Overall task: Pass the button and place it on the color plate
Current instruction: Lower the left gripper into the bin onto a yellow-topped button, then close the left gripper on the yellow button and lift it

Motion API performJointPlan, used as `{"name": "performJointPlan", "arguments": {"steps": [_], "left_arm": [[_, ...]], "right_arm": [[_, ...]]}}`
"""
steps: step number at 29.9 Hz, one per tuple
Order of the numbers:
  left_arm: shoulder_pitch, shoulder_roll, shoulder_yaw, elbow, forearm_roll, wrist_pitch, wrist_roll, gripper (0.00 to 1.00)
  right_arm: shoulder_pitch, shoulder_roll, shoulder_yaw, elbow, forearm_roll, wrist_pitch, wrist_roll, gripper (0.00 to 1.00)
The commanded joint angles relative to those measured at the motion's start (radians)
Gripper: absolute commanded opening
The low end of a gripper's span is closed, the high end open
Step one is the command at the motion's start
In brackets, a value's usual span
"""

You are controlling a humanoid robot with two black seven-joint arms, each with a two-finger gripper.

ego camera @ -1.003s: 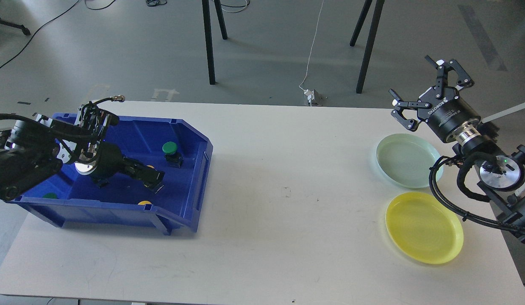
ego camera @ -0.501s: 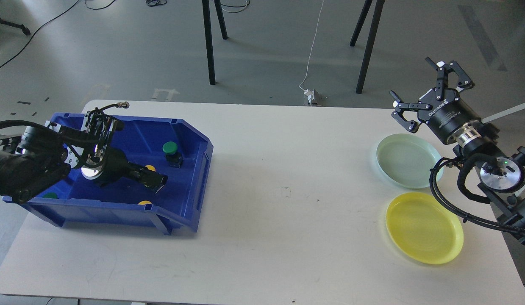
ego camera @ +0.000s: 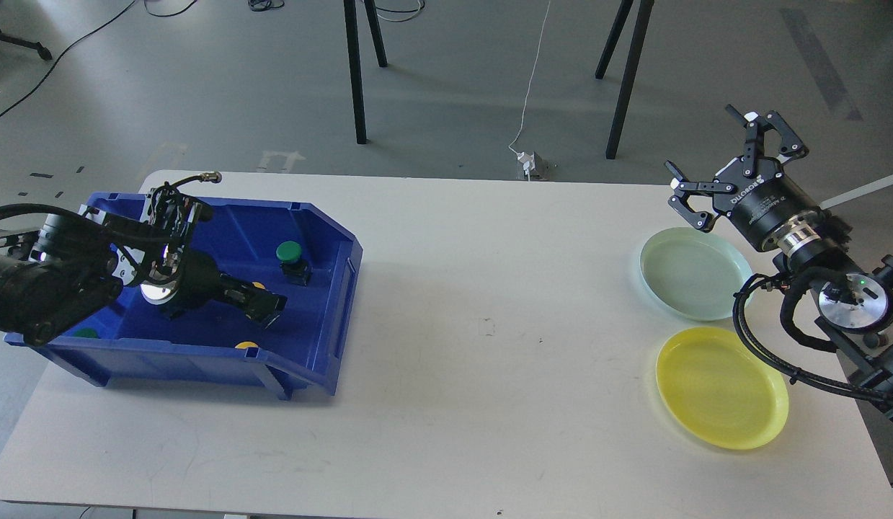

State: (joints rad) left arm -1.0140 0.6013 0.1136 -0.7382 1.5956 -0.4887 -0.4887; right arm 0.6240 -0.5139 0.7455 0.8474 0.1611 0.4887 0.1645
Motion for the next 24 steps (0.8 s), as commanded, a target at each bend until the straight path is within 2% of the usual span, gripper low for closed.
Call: {"name": "performJointPlan", "arguments": {"steps": [1,4,6,15,24], "left_arm": [[0.000,0.002,0.000,0.000,0.000,0.000,0.000,0.56],[0.000,0.002,0.001,0.000,0.000,0.000,0.000,0.52],[0.002,0.002,0.001,-0.001,0.000,0.000,0.000,0.42],[0.002,0.002,0.001,0.000,0.000,0.000,0.000,0.25],[-0.003,0.002,-0.002,0.000,0.000,0.000,0.000,0.22]], "right_arm": [[-0.003,0.000,0.000,0.001,0.000,0.000,0.000,0.99],[-0.004,0.000,0.000,0.001,0.000,0.000,0.000,0.99],[-0.007,0.000,0.000,0.001,0.002,0.000,0.000,0.99],[-0.010,0.000,0.002,0.001,0.002,0.000,0.000,0.99],[-0.018,-0.002,0.002,0.002,0.002,0.000,0.001,0.99]]}}
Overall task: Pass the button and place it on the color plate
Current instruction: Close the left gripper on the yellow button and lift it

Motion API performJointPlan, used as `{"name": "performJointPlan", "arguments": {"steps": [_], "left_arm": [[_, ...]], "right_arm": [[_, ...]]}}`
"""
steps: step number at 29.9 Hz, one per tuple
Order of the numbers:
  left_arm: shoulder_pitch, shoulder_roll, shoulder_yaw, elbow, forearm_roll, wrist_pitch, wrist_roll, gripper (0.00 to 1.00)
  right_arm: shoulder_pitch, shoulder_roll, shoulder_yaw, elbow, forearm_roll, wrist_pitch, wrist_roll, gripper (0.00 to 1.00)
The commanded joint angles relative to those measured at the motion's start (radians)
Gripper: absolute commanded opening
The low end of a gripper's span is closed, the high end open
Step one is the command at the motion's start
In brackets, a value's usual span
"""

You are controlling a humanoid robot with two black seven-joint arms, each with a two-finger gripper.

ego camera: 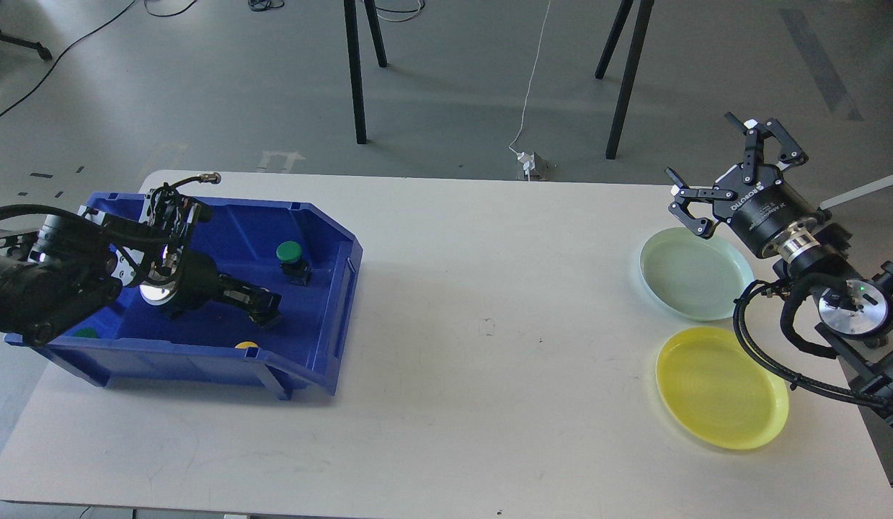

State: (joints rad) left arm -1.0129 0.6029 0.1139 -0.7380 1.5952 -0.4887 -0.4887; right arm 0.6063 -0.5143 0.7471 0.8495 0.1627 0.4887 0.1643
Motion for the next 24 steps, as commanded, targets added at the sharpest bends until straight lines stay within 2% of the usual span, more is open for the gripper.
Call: {"name": "performJointPlan", "arguments": {"steps": [1,13,17,24], "left_arm": [[-0.007,0.001,0.000,-0.001,0.000,0.000,0.000,0.22],[-0.023,0.029,-0.039,-0.034,-0.055,0.000,0.000,0.21],[-0.026,0.096,-0.082,-0.058,-0.080,0.000,0.000,0.21],[-0.009,0.228,-0.171,-0.175,-0.127,0.000,0.000,0.22]], "right_arm": [[-0.003,0.000,0.000,0.000,0.000,0.000,0.001,0.99],[-0.007,0.000,0.002,0.000,0.000,0.000,0.001,0.99],[-0.007,-0.001,0.003,0.002,0.000,0.000,0.001,0.99],[-0.007,-0.001,0.009,0.002,0.000,0.000,0.001,0.99]]}}
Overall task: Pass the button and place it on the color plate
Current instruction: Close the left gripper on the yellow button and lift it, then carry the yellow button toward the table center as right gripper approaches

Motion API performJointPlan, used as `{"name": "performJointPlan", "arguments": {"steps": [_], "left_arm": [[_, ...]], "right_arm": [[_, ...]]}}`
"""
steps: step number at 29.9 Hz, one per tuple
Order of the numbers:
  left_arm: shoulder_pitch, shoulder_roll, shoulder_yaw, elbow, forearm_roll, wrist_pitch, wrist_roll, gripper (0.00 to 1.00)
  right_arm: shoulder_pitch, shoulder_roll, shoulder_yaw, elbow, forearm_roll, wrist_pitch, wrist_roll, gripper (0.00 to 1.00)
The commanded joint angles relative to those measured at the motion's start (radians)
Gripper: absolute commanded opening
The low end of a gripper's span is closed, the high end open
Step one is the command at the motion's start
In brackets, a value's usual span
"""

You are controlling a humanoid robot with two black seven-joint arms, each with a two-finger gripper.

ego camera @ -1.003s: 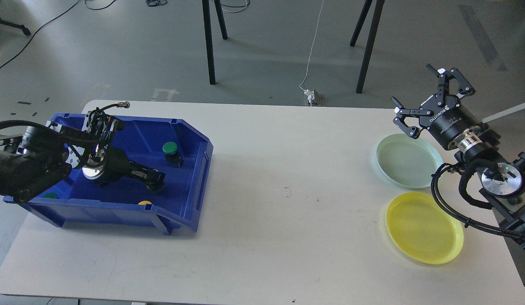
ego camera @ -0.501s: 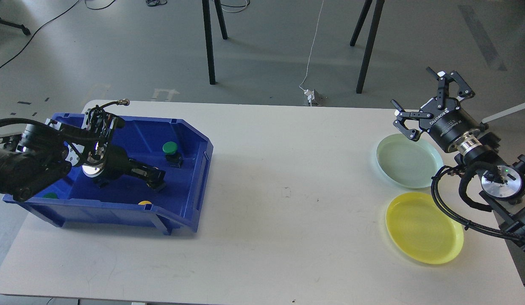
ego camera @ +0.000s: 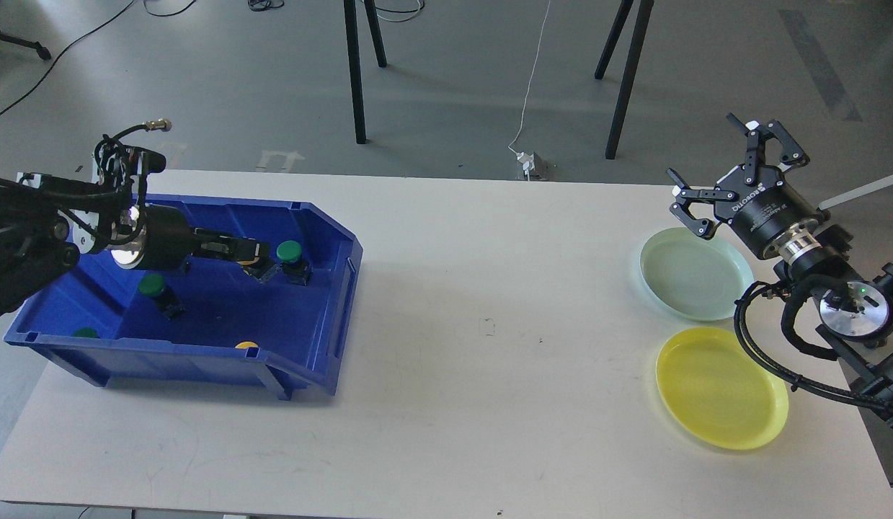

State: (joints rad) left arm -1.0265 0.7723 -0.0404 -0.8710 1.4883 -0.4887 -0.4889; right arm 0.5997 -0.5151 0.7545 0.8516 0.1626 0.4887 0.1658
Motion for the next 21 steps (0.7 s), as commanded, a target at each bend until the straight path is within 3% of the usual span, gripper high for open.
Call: {"name": "performJointPlan", "arguments": {"steps": [1,11,15,21], "left_arm": [[0.005,0.082,-0.016,-0.060,-0.040,0.000,0.000,0.22],[0.006,0.317,-0.038,-0.414,-0.331,0.000,0.000,0.22],[0.008,0.300,-0.071,-0.483,-0.491,0.000,0.000,0.22],[0.009,0.136,-0.151,-0.481,-0.775,0.000,0.000,0.22]], "right_arm": [[0.000,0.000,0.002,0.000,0.000,0.000,0.000,0.99],[-0.006,-0.010,-0.001,0.013,0.002,0.000,-0.002,0.99],[-0.006,-0.016,-0.001,0.052,-0.003,0.000,-0.003,0.99],[0.038,-0.060,0.020,0.076,-0.061,0.000,0.012,0.99]]}}
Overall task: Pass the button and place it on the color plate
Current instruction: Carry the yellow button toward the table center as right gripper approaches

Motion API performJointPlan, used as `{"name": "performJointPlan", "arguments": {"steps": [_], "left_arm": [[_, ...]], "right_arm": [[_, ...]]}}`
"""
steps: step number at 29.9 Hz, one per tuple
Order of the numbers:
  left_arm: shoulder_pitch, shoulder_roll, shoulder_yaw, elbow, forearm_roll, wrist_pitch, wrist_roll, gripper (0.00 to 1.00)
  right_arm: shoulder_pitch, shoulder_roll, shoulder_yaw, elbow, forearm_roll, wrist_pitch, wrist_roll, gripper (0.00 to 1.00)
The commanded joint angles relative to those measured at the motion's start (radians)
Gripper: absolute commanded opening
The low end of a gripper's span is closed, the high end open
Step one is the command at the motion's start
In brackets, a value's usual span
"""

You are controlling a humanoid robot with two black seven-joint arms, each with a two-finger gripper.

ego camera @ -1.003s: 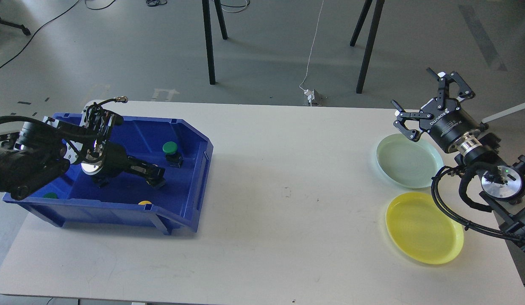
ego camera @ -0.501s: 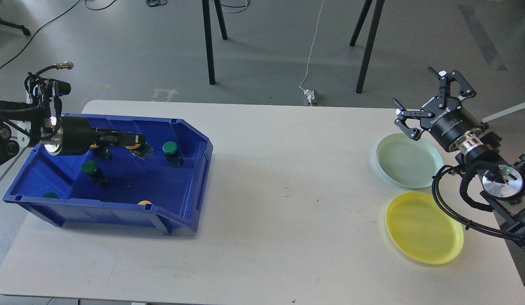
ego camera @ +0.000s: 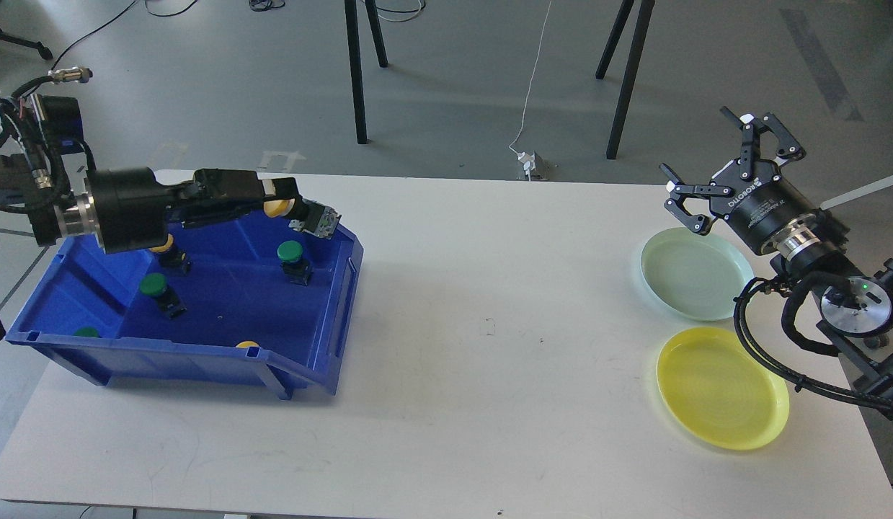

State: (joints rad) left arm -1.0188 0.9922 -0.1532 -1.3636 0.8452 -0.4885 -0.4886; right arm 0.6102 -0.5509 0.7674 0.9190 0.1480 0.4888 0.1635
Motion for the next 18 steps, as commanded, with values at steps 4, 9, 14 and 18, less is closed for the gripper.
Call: {"name": "performJointPlan", "arguments": {"steps": [4,9,14,18], "left_arm": [[0.005,-0.239,-0.055,0.107,-0.241,0.000,0.000,0.22],[0.020,-0.368,-0.063,0.221,-0.331,0.000,0.000,0.22],[0.069,-0.428,-0.101,0.267,-0.351,0.000,0.000,0.22],[0.135,-0.442,-0.192,0.270,-0.365,0.000,0.000,0.22]], "right_arm": [[0.085,-0.027,0.007,0.024,-0.296,0.000,0.154,0.99],[0.094,0.048,-0.005,0.078,-0.577,0.000,0.246,0.99],[0.085,0.155,-0.013,0.121,-0.654,0.000,0.248,0.99],[0.080,0.245,-0.014,0.110,-0.657,0.000,0.248,0.99]]}}
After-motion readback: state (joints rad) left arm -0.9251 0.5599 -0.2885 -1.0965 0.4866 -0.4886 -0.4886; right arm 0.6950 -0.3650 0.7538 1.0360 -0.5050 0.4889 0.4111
